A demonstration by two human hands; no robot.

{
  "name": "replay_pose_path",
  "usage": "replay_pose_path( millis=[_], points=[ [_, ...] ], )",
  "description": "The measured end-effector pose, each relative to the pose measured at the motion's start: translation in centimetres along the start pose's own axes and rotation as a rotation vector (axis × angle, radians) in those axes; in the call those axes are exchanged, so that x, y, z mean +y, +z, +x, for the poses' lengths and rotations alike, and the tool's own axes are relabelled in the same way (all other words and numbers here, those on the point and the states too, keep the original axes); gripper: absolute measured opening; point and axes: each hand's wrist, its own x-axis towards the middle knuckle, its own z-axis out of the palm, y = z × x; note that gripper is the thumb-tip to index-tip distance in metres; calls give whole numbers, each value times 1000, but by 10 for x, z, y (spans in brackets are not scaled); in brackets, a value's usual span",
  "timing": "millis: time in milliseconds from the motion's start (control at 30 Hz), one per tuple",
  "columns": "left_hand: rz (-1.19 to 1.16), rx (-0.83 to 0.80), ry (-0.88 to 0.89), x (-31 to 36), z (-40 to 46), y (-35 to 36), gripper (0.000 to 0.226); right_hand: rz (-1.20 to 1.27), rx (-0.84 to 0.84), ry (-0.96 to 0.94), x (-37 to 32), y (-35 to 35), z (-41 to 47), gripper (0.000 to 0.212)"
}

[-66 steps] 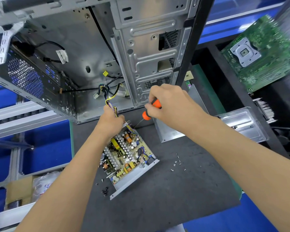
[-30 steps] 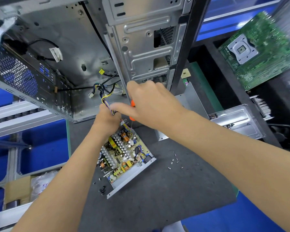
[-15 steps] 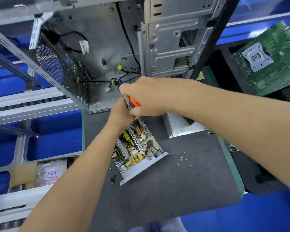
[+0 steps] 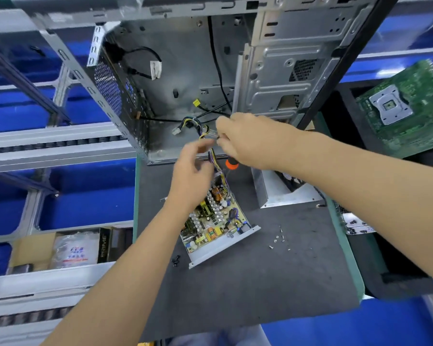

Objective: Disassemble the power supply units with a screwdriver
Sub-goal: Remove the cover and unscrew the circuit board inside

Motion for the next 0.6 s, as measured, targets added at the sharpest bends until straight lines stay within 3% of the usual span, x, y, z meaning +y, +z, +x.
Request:
replay_pose_path(
  millis=[33, 133, 233, 333, 433, 533, 600],
  points=[
    [53, -96, 44, 2, -7, -1, 50, 113, 10, -34, 0, 0, -1, 19],
    [88, -229, 118, 11, -10, 7, 51, 299, -116, -48, 1, -5, -2, 33],
    [107, -138, 61, 17, -2, 16, 19, 203, -24, 117, -4, -1, -6, 53],
    [76, -61, 60, 20, -3, 25, 34, -48, 140, 259, -12, -1, -6, 53],
    [-33, -106, 64, 23, -6, 23, 45, -9, 47, 103, -12, -4, -6, 36],
    [-22, -198, 120, 17, -8, 14, 24, 176, -58, 51, -7, -3, -12, 46],
    [39, -136, 128, 17, -6, 16, 24, 83, -4, 134, -9, -2, -14, 52]
  ],
)
